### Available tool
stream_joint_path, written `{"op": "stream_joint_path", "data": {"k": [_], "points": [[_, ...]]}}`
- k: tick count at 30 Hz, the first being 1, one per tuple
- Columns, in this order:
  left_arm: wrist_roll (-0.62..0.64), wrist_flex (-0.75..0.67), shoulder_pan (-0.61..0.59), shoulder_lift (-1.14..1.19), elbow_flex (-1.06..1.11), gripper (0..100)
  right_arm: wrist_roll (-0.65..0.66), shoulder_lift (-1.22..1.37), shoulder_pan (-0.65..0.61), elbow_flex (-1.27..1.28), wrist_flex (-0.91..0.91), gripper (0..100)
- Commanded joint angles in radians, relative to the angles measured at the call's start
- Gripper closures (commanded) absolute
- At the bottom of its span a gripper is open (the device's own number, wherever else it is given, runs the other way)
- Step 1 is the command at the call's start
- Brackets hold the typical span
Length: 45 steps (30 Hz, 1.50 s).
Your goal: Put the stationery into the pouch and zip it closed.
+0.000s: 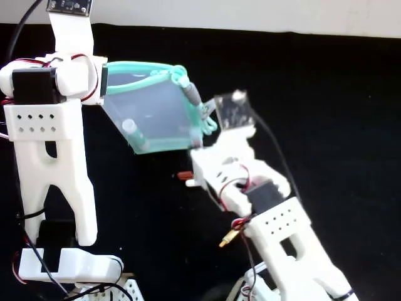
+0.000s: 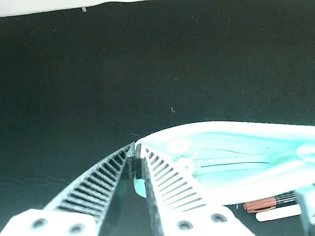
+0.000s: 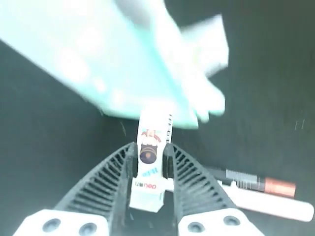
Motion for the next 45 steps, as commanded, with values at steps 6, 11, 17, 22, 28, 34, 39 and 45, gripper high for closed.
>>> {"op": "stream_joint_path", "data": {"k": [6, 11, 17, 22, 28, 34, 39, 45], "points": [[0.005, 0.041, 0.12, 0.021, 0.054, 99, 0.014, -0.019, -0.077, -0.452, 0.054, 99.3], [0.005, 0.041, 0.166, 0.021, 0.054, 99, 0.014, -0.012, -0.077, -0.585, 0.048, 99.3], [0.003, 0.063, 0.166, 0.021, 0.056, 99, 0.015, 0.007, -0.074, -0.605, -0.068, 99.3], [0.003, 0.057, 0.165, 0.021, 0.094, 99, 0.051, 0.114, -0.079, -0.542, -0.203, 99.3], [0.003, 0.054, 0.162, 0.018, 0.105, 99, 0.051, 0.226, -0.079, -0.484, -0.352, 99.3], [0.002, 0.054, 0.162, 0.019, 0.105, 99, 0.051, 0.308, -0.079, -0.42, -0.456, 99.3], [0.002, 0.054, 0.162, 0.019, 0.105, 99, 0.055, 0.378, -0.079, -0.355, -0.621, 99.3], [0.002, 0.054, 0.147, 0.019, 0.105, 99, 0.055, 0.406, -0.081, -0.343, -0.584, 99.3]]}}
